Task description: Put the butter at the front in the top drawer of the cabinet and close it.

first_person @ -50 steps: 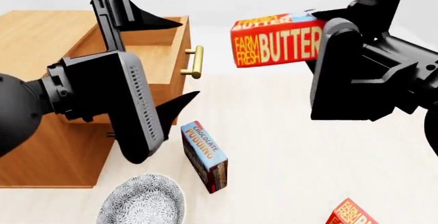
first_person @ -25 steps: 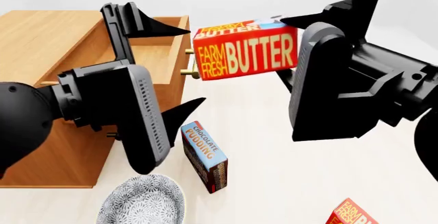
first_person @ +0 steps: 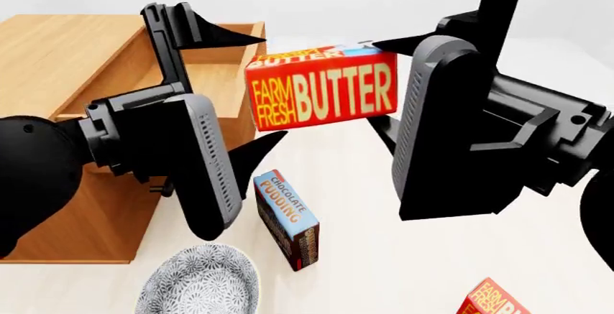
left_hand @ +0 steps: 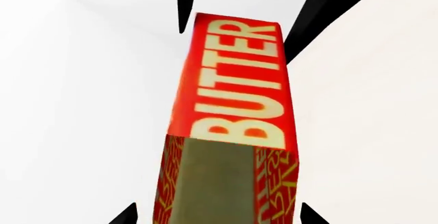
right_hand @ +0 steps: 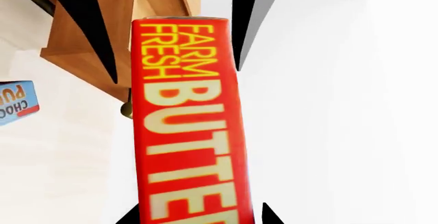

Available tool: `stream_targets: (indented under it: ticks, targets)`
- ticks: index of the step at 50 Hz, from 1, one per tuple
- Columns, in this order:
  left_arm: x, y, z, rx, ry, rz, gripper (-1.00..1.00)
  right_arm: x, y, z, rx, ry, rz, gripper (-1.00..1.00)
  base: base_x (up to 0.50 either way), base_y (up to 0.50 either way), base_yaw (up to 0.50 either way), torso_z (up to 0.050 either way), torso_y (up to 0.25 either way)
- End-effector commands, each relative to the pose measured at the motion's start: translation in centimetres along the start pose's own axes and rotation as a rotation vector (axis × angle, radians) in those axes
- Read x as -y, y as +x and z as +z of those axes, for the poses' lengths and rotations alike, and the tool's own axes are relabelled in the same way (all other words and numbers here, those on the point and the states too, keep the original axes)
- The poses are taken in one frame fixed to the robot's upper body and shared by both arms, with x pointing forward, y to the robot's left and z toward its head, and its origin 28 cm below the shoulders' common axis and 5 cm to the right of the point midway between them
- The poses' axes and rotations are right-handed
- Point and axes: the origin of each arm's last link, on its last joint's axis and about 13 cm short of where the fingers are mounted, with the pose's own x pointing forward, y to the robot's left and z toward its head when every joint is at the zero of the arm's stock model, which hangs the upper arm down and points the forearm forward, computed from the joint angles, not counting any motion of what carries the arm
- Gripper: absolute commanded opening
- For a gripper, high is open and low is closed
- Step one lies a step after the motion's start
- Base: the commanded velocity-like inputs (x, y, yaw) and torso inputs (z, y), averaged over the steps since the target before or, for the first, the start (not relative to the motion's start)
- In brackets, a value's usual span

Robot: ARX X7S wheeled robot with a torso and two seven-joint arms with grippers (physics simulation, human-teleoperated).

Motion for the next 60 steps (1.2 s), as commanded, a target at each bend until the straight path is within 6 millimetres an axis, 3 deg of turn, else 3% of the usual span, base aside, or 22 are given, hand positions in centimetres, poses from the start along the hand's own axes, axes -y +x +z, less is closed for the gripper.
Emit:
stream_targets:
  ticks: [1,11,12,35,36,45,60]
  targets:
    - [0.3,0.0,-0.1,-0.003,0.009,-0.005,1.0,1.5,-0.9,0.6,-0.001,-0.083,-0.121,-1.0,0.0,0.0,0.0,0.0,0.0]
    - [0.4,0.1,-0.2,-0.001,0.007,0.001,1.0,1.6,-0.7,0.7,0.001,-0.086,-0.121,-1.0,0.0,0.0,0.0,0.0,0.001]
    - [0.4,0.0,-0.2,0.001,0.007,0.004,-1.0,1.6,-0.7,0.7,0.001,-0.086,-0.12,-1.0,0.0,0.0,0.0,0.0,0.0]
    - [0.1,-0.1,-0.1,0.029,0.009,0.046,-1.0,1.0,-0.5,0.6,-0.007,-0.065,-0.087,-1.0,0.0,0.0,0.0,0.0,0.001]
    - [0.0,-0.2,-0.1,0.03,0.009,0.049,-1.0,1.0,-0.5,0.5,-0.011,-0.062,-0.083,1.0,0.0,0.0,0.0,0.0,0.01]
    - [-0.3,-0.7,-0.7,0.016,0.01,0.076,-1.0,0.7,-1.3,0.1,-0.06,-0.065,-0.065,1.0,0.0,0.0,0.0,0.001,0.001]
    - [-1.5,-2.0,-1.6,-0.036,-0.027,0.169,-1.0,0.0,-4.4,-1.5,-0.223,-0.033,-0.086,1.0,0.0,0.0,0.0,0.001,0.001]
